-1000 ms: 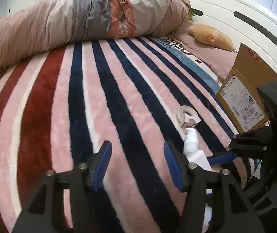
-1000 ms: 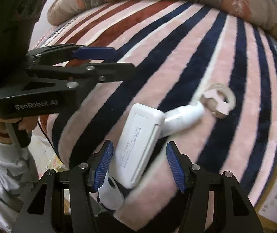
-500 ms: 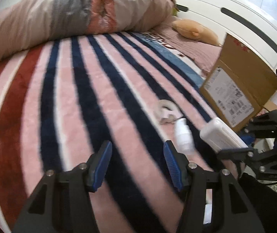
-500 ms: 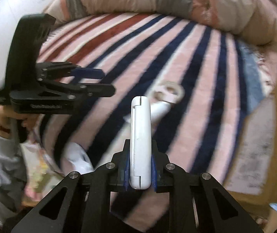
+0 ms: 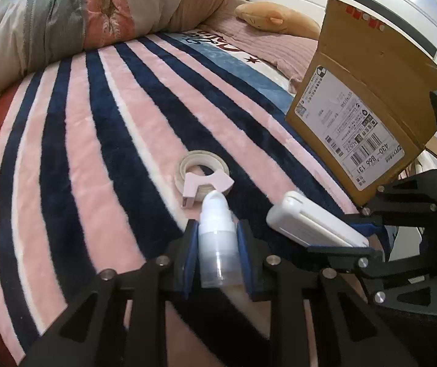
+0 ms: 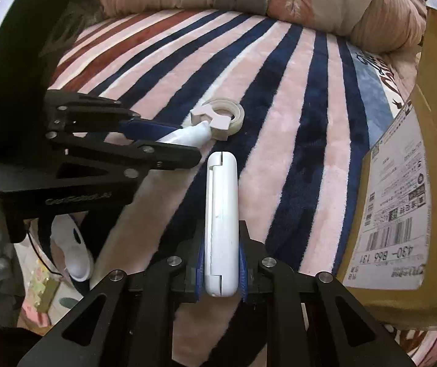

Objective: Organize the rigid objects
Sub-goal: 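Grasp the white power bank with the right gripper while the left grasps the white bottle, then lower the power bank and white bottle into the box and open both grippers, then grasp the tape roll with the right gripper while the left grasps the white earbud holder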

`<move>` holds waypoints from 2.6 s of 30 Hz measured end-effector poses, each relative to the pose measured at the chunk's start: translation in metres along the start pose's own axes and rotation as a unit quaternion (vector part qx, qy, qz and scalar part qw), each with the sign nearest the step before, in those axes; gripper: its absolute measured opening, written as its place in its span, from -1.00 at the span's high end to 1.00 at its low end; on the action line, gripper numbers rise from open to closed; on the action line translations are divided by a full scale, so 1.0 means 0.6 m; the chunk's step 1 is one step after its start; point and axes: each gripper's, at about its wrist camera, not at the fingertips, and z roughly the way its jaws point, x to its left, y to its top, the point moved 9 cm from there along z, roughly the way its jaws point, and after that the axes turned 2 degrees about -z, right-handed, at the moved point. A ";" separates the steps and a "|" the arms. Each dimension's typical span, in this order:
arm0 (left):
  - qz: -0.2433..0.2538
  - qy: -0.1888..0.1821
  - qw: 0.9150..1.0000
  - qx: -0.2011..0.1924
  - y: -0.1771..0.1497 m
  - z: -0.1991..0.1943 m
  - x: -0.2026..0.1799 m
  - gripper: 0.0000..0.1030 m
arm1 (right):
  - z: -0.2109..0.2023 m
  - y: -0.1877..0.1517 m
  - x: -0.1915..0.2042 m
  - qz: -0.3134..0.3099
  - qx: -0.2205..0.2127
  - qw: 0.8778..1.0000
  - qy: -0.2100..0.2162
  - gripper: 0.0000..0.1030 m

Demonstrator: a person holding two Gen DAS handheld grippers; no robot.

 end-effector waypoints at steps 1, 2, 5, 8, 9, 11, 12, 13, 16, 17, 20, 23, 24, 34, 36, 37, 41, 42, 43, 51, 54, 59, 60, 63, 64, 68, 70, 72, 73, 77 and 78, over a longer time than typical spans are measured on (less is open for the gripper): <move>-0.002 0.002 1.000 -0.001 0.000 -0.003 0.002 0.57 | 0.001 0.001 0.000 -0.004 -0.002 1.000 -0.002 0.75; -0.002 0.004 1.000 -0.003 -0.001 -0.009 0.005 0.57 | -0.001 0.001 0.000 -0.004 -0.008 1.000 -0.001 0.75; -0.004 0.011 1.000 -0.017 -0.006 -0.044 0.010 0.57 | -0.009 0.011 0.005 -0.015 -0.028 0.999 -0.004 0.75; -0.003 0.029 0.999 -0.040 0.001 -0.091 0.013 0.57 | -0.043 0.019 0.028 -0.029 -0.053 0.998 0.006 0.75; -0.003 0.035 0.998 -0.050 0.006 -0.112 0.013 0.57 | -0.057 0.024 0.035 -0.031 -0.064 0.997 0.013 0.75; 0.000 0.043 0.997 -0.071 0.019 -0.158 0.006 0.57 | -0.093 0.036 0.051 -0.037 -0.089 0.995 0.029 0.75; 0.003 0.045 0.996 -0.080 0.027 -0.178 0.002 0.57 | -0.111 0.042 0.055 -0.040 -0.101 0.994 0.033 0.75; 0.007 0.048 0.995 -0.089 0.036 -0.197 -0.004 0.57 | -0.135 0.049 0.061 -0.044 -0.117 0.992 0.034 0.75; 0.027 0.054 0.992 -0.115 0.066 -0.252 -0.041 0.57 | -0.196 0.062 0.058 -0.042 -0.155 0.986 0.042 0.75; 0.032 0.054 0.991 -0.121 0.076 -0.264 -0.052 0.57 | -0.214 0.064 0.056 -0.039 -0.165 0.984 0.045 0.75; 0.058 0.043 0.987 -0.143 0.114 -0.297 -0.111 0.57 | -0.276 0.065 0.031 -0.029 -0.202 0.978 0.028 0.75; 0.087 0.026 0.984 -0.154 0.146 -0.308 -0.179 0.57 | -0.320 0.056 -0.021 -0.009 -0.227 0.974 0.011 0.75; 0.095 0.023 0.983 -0.154 0.154 -0.307 -0.197 0.57 | -0.331 0.050 -0.042 0.000 -0.232 0.973 0.009 0.75; 0.133 0.006 0.987 -0.094 0.226 -0.179 -0.330 0.57 | -0.328 -0.015 -0.262 0.079 -0.203 0.975 -0.049 0.75; 0.137 0.016 0.987 -0.079 0.232 -0.149 -0.337 0.57 | -0.306 -0.021 -0.284 0.085 -0.184 0.978 -0.047 0.75; 0.140 0.022 0.987 -0.071 0.233 -0.133 -0.338 0.57 | -0.294 -0.025 -0.295 0.085 -0.175 0.979 -0.054 0.75; 0.141 0.025 0.988 -0.049 0.236 -0.091 -0.337 0.57 | -0.260 -0.030 -0.325 0.084 -0.152 0.981 -0.082 0.74; 0.142 0.027 0.989 -0.045 0.237 -0.084 -0.337 0.56 | -0.255 -0.031 -0.329 0.083 -0.153 0.982 -0.079 0.74; 0.142 0.029 0.989 -0.040 0.238 -0.076 -0.335 0.56 | -0.251 -0.031 -0.336 0.082 -0.154 0.982 -0.077 0.74; 0.146 0.030 0.988 -0.032 0.238 -0.057 -0.339 0.54 | -0.256 -0.032 -0.332 0.076 -0.161 0.982 -0.068 0.67; 0.150 0.035 0.987 -0.039 0.240 -0.065 -0.338 0.25 | -0.258 -0.035 -0.330 0.078 -0.161 0.981 -0.072 0.66; 0.133 0.030 0.988 -0.069 0.243 -0.115 -0.324 -0.05 | -0.269 -0.034 -0.323 0.078 -0.159 0.982 -0.072 0.63; 0.128 0.031 0.988 -0.076 0.243 -0.129 -0.317 -0.08 | -0.273 -0.032 -0.319 0.075 -0.160 0.982 -0.074 0.62; 0.110 0.041 0.988 -0.100 0.240 -0.178 -0.282 -0.14 | -0.291 -0.023 -0.296 0.067 -0.170 0.980 -0.075 0.58; 0.103 0.047 0.988 -0.107 0.237 -0.194 -0.267 -0.18 | -0.300 -0.016 -0.282 0.066 -0.177 0.980 -0.069 0.57; 0.083 0.079 0.986 -0.125 0.211 -0.247 -0.196 -0.24 | -0.329 0.013 -0.225 0.052 -0.206 0.976 -0.038 0.55; 0.071 0.096 0.985 -0.128 0.188 -0.266 -0.154 -0.25 | -0.336 0.031 -0.182 0.038 -0.217 0.975 -0.014 0.52; 0.059 0.107 0.984 -0.129 0.164 -0.278 -0.118 -0.27 | -0.333 0.049 -0.135 0.023 -0.222 0.975 0.012 0.47; 0.050 0.109 0.985 -0.128 0.146 -0.283 -0.095 -0.30 | -0.328 0.058 -0.114 0.016 -0.221 0.975 0.022 0.47; 0.028 0.115 0.986 -0.120 0.082 -0.282 -0.028 -0.33 | -0.286 0.087 -0.034 -0.007 -0.202 0.978 0.055 0.41; 0.024 0.116 0.986 -0.118 0.063 -0.279 -0.011 -0.33 | -0.271 0.092 -0.016 -0.009 -0.194 0.979 0.062 0.38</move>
